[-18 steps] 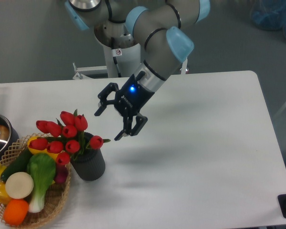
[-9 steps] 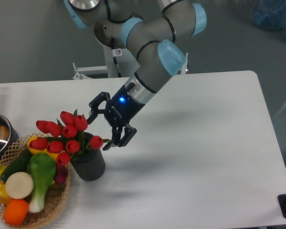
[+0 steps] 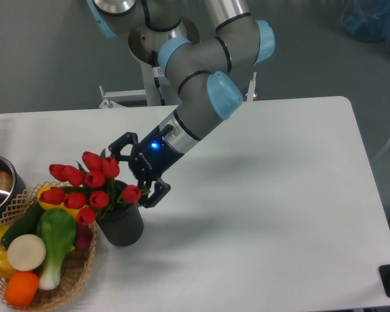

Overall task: Pick up the flowers from the vase
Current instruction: 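Close the gripper on the tulip stems, then lift the tulip bunch up out of the grey vase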

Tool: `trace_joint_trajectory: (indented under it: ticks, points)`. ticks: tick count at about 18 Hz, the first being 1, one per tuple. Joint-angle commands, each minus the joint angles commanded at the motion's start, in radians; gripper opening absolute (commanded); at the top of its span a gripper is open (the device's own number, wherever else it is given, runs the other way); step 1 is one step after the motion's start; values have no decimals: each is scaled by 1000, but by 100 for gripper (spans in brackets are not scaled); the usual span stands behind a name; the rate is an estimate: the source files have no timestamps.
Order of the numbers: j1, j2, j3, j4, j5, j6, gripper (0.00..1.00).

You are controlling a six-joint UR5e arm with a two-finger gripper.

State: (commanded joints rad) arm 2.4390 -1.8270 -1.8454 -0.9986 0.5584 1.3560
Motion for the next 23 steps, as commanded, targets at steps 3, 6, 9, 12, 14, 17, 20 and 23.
trace_joint_trajectory:
  ticks: [3,6,9,12,14,17,20,23]
  points:
    - [0,-5,-2,0,-23,0,71]
    - [2,-5,0,0,-51,0,41]
    - [9,-2,2,-2,-57,-2,16]
    - [12,3,3,-2,-57,-2,12]
    - [14,5,8,-2,-57,-11,11]
    - [26,18,17,-2,-95,-49,11]
    - [41,32,43,-2,-129,-98,11]
    - [49,34,80,-2,-141,-155,11]
